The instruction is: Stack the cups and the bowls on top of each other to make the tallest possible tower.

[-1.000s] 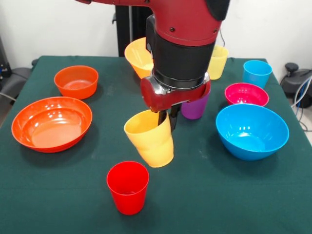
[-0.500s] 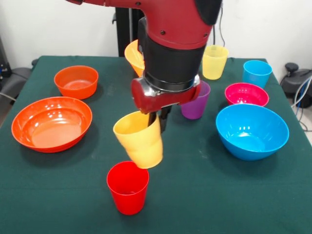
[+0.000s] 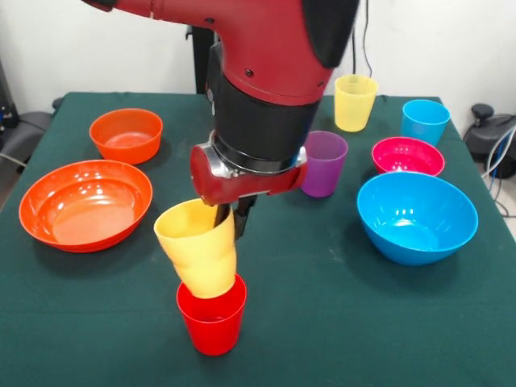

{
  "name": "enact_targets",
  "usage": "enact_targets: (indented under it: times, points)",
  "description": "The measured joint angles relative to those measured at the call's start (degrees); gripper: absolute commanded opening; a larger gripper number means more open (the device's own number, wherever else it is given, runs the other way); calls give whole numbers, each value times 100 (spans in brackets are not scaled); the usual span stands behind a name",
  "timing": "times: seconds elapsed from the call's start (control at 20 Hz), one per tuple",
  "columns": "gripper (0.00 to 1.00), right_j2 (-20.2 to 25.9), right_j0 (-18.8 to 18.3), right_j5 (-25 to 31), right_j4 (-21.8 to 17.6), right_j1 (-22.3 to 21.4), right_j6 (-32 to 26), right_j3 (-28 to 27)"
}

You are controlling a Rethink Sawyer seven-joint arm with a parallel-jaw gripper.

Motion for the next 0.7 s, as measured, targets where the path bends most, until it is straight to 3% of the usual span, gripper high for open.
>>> enact_targets:
  times: [0.7]
  points:
    - [0,-338,750,235,-6,265,0,-465]
